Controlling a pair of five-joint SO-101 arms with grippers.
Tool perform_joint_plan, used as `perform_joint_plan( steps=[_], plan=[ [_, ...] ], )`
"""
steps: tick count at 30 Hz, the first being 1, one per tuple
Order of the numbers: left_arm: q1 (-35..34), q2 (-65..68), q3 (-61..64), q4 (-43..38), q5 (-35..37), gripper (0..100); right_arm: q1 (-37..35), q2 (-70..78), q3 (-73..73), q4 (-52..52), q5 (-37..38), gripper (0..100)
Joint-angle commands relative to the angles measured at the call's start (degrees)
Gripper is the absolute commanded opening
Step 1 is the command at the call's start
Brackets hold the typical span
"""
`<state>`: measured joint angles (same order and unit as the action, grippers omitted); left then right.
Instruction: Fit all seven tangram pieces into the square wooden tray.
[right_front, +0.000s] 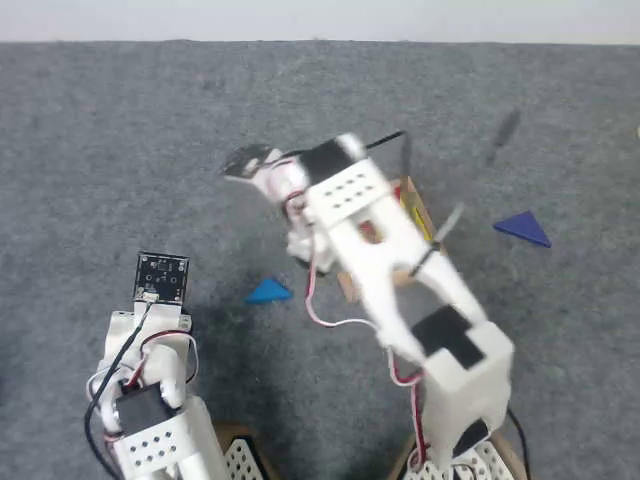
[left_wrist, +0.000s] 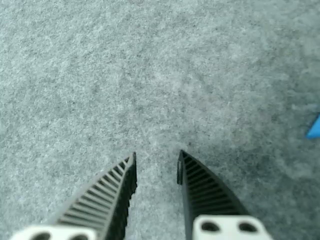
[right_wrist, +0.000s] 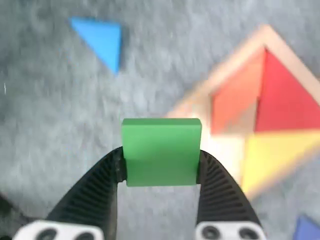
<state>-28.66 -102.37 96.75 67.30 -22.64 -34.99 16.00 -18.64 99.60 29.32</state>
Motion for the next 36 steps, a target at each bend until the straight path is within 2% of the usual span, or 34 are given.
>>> perform_joint_plan(
  steps=[1,5,8,16,23,36],
  plan=[
    [-0.1,-0.4,-0.4,-0.5,-0.4,13,6.8,-7.3,5.0,0.7,4.6,5.8],
    [-0.1,-0.4,-0.4,-0.5,-0.4,13,12.5,-10.5,21.7,-11.0,11.4,5.8],
    [-0.1,-0.4,-0.4,-0.5,-0.4,13,13.8,-10.6,30.6,-20.2,13.3,5.8],
    [-0.1,-0.4,-0.4,-0.5,-0.4,13,13.7,-4.5,33.7,-30.6,13.3,5.8],
    [-0.1,-0.4,-0.4,-0.5,-0.4,13,14.1,2.4,28.5,-30.9,13.7,6.7],
    [-0.1,-0.4,-0.4,-0.5,-0.4,13,14.6,4.4,17.7,-21.5,15.7,7.2]
  ],
)
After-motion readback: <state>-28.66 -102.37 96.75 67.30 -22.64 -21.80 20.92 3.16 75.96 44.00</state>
